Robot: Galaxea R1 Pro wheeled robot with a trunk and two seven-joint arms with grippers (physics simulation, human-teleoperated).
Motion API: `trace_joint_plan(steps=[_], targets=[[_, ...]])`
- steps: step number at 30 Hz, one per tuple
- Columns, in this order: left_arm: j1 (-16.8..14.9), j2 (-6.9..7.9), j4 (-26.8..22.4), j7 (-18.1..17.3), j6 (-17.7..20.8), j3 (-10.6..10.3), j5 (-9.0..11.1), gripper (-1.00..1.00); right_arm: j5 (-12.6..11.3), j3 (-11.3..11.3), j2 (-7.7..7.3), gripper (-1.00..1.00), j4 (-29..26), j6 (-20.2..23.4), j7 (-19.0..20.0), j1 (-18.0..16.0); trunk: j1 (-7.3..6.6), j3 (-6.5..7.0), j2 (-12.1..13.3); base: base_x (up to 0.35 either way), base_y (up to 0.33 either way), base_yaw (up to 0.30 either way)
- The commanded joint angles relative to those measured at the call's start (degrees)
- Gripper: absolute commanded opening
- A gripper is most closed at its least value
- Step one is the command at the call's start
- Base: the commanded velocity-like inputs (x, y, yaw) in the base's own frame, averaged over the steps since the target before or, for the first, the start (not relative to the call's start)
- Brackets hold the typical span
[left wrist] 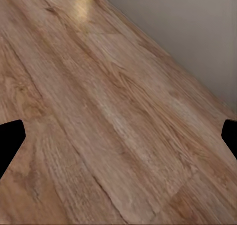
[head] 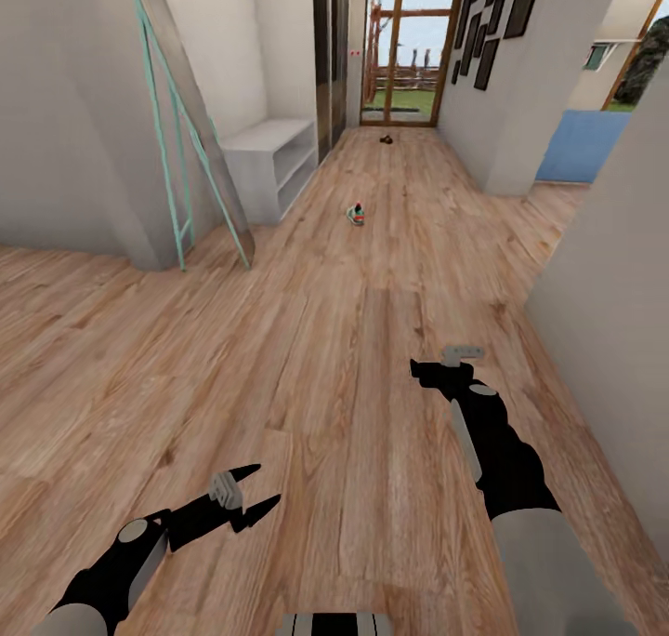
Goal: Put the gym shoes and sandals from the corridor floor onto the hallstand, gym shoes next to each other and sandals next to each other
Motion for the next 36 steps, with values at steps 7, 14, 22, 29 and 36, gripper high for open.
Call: trace_joint_plan(steps=[7, 14, 22, 29, 36], targets=[[-0.01, 0.01, 0.04, -0.19, -0.29, 0.06, 0.09, 1.00, 0.39, -0.06, 0.06, 1.00, -0.05, 0.30, 0.06, -0.04, 0.03, 0.26, -0.02, 0.345, 0.000, -0.237], [-0.01, 0.01, -0.04, -0.26, -0.29, 0.06, 0.09, 1.00, 0.39, -0.06, 0.06, 1.00, -0.05, 0.30, 0.04, -0.04, 0.03, 0.31, -0.02, 0.100, 0.000, -0.035], [-0.01, 0.01, -0.09, -0.27, -0.29, 0.06, 0.09, 1.00, 0.39, -0.06, 0.06, 1.00, -0.06, 0.30, 0.04, -0.04, -0.02, 0.76, 0.01, 0.006, 0.000, -0.002], [-0.01, 0.01, -0.12, -0.27, -0.25, 0.08, 0.09, 1.00, 0.39, -0.06, 0.06, 1.00, -0.07, 0.30, 0.02, -0.04, -0.21, 2.31, 0.10, 0.000, 0.000, 0.000], [-0.01, 0.01, -0.14, -0.27, -0.25, 0.07, 0.09, 1.00, 0.39, -0.06, 0.06, 1.00, -0.07, 0.30, 0.01, -0.04, -0.39, 3.86, 0.20, 0.000, 0.000, 0.000]])
